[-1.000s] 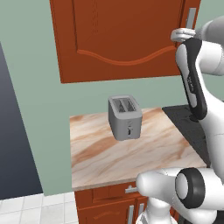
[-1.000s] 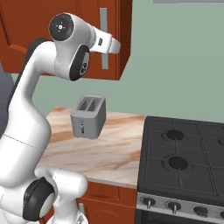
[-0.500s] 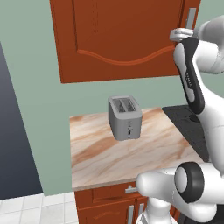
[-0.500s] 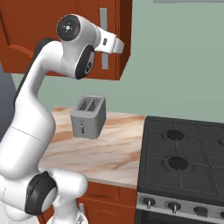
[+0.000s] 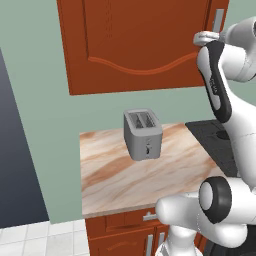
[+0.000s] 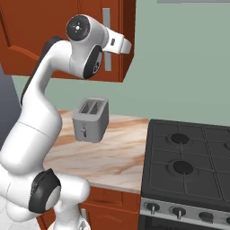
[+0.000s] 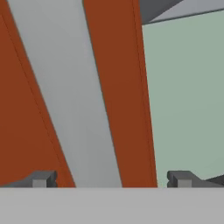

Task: Move the mustard and mayonnaise from the cabinet to the dining counter.

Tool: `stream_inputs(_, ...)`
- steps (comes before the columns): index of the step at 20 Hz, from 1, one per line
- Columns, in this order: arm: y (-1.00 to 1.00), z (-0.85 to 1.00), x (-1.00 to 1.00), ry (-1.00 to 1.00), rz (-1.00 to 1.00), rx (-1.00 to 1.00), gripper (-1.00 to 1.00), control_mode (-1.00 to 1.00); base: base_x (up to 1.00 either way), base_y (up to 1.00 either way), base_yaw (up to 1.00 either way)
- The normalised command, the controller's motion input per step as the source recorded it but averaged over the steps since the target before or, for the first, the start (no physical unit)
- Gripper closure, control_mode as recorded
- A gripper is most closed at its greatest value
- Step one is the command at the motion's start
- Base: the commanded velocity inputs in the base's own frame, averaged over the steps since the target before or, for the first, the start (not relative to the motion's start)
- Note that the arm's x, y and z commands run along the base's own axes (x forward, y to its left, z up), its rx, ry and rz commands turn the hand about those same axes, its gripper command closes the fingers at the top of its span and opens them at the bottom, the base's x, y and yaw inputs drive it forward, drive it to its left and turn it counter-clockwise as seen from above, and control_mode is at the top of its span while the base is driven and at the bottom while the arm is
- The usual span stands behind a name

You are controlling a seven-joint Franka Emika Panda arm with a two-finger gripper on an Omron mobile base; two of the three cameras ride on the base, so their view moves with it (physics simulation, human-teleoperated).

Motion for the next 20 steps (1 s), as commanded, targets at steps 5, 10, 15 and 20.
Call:
stream_inputs(5, 0.00, -0.03, 0.29, 0.00, 0.00, 0.03, -1.00, -1.00, 0.00, 0.00, 0.00)
stream_inputs(10, 0.00, -0.03, 0.26, 0.00, 0.00, 0.03, -1.00, -1.00, 0.00, 0.00, 0.00)
stream_inputs(15, 0.02, -0.09, 0.24, 0.00, 0.01, 0.01, 1.00, -1.00, 0.00, 0.00, 0.00)
stream_inputs(20, 0.00, -0.11, 0.19, -0.01, 0.01, 0.00, 1.00, -1.00, 0.00, 0.00, 0.00)
